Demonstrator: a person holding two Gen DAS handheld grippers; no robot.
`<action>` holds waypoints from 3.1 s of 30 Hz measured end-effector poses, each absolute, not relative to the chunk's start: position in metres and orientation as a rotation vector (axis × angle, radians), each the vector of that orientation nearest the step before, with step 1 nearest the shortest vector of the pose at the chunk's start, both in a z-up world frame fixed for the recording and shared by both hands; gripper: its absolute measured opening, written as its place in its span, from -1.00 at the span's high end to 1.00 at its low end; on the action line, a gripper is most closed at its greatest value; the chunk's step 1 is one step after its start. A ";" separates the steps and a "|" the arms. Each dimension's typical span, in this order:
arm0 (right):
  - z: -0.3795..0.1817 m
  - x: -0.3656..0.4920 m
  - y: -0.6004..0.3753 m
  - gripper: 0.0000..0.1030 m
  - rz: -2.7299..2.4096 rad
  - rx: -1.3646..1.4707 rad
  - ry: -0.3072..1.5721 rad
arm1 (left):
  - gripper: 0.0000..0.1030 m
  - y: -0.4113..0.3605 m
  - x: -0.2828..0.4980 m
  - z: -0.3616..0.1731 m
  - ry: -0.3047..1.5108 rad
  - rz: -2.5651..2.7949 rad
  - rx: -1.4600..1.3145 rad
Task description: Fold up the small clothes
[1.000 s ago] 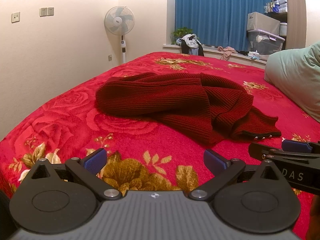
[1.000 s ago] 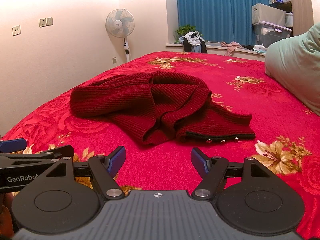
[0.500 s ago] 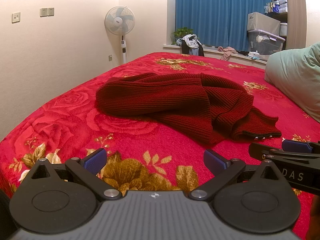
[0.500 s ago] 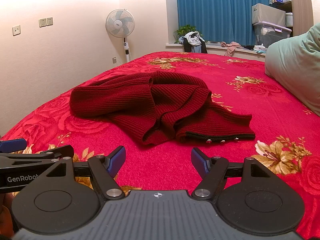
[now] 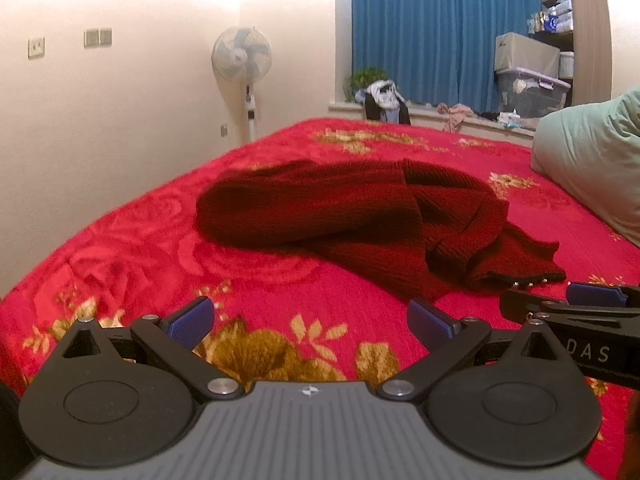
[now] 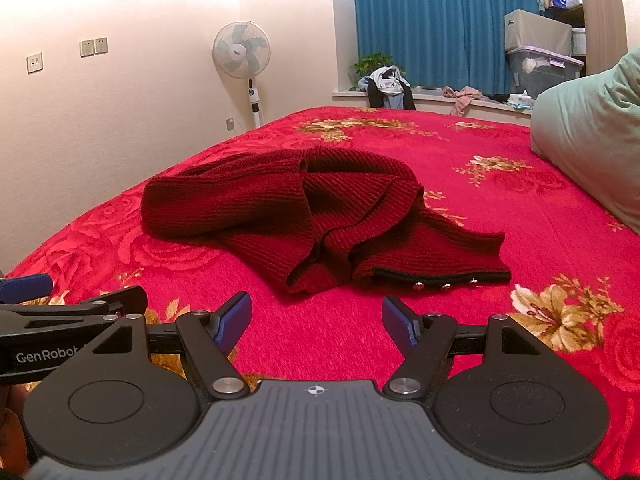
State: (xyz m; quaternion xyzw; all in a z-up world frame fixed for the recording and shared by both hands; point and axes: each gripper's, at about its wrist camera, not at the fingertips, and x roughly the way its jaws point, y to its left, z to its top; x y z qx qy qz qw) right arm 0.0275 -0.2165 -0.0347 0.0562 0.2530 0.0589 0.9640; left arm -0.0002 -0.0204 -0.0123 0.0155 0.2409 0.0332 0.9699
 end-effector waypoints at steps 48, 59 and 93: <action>-0.013 0.051 -0.300 0.59 0.047 0.312 0.393 | 0.69 0.070 0.106 0.016 0.587 0.034 0.200; -0.041 0.055 -0.281 0.46 0.057 0.293 0.475 | -0.32 0.179 0.114 0.016 0.622 -0.146 -0.076; -0.072 0.230 -0.256 0.72 0.186 0.109 0.660 | 0.23 0.132 0.186 -0.065 1.095 -0.066 -0.093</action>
